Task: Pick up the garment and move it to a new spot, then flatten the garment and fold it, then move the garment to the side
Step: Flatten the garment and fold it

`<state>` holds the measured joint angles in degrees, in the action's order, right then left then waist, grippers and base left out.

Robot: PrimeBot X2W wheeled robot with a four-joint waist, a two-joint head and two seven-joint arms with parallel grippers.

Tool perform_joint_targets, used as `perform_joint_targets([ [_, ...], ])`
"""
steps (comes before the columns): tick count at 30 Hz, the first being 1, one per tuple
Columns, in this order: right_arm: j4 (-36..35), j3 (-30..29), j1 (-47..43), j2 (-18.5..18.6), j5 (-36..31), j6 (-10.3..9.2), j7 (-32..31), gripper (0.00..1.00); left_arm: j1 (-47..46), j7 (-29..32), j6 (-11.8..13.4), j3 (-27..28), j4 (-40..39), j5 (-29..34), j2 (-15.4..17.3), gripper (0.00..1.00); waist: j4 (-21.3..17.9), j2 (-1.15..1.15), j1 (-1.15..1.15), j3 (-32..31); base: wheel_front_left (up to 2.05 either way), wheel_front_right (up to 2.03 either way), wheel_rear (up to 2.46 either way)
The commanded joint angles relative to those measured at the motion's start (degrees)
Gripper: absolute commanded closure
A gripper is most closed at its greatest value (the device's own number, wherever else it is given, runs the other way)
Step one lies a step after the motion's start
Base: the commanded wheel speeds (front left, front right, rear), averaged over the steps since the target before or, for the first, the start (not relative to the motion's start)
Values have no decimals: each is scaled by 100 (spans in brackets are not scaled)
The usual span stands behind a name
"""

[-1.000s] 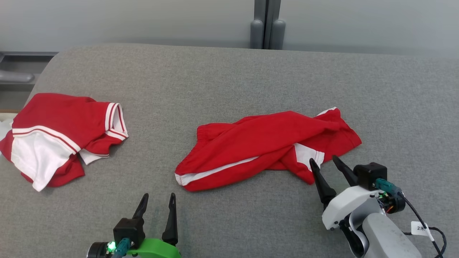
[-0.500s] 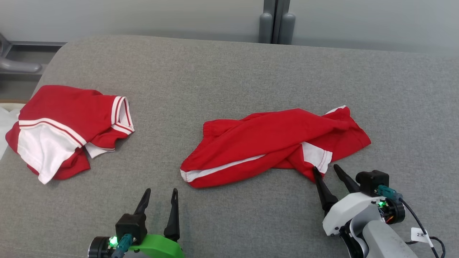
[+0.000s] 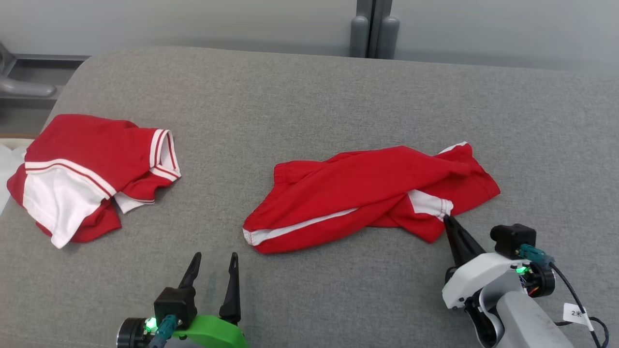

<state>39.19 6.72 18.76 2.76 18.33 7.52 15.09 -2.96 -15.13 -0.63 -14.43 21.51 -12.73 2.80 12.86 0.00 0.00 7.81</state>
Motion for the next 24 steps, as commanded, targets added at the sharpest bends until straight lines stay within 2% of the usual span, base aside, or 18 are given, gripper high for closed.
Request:
perform_joint_targets([
  [1,-93,-121,-96,34,-36,-6,10,100,13,-3,8,21,-28,27,19,0,-83,0,0,-54,0,0,0],
  [4,-289,-348,-252,40,-132,-6,10,100,70,-3,-9,4,-55,-3,19,0,-216,0,0,-129,0,0,0],
  [15,-702,-690,-817,491,-163,-6,7,100,138,-3,20,-133,-125,-88,20,0,-693,0,0,-362,0,0,0],
  [16,-710,-701,-841,514,-200,-6,7,65,143,-3,6,-157,-121,-86,20,0,-714,0,0,-367,0,0,0],
  [17,-743,-734,-867,535,-263,-6,7,0,148,-3,-7,-180,-114,-90,20,0,-735,0,0,-370,0,0,0],
  [24,-1483,-1125,-1052,319,-811,-6,7,0,139,-3,61,-223,-141,-38,20,0,-815,0,0,-360,0,0,0],
])
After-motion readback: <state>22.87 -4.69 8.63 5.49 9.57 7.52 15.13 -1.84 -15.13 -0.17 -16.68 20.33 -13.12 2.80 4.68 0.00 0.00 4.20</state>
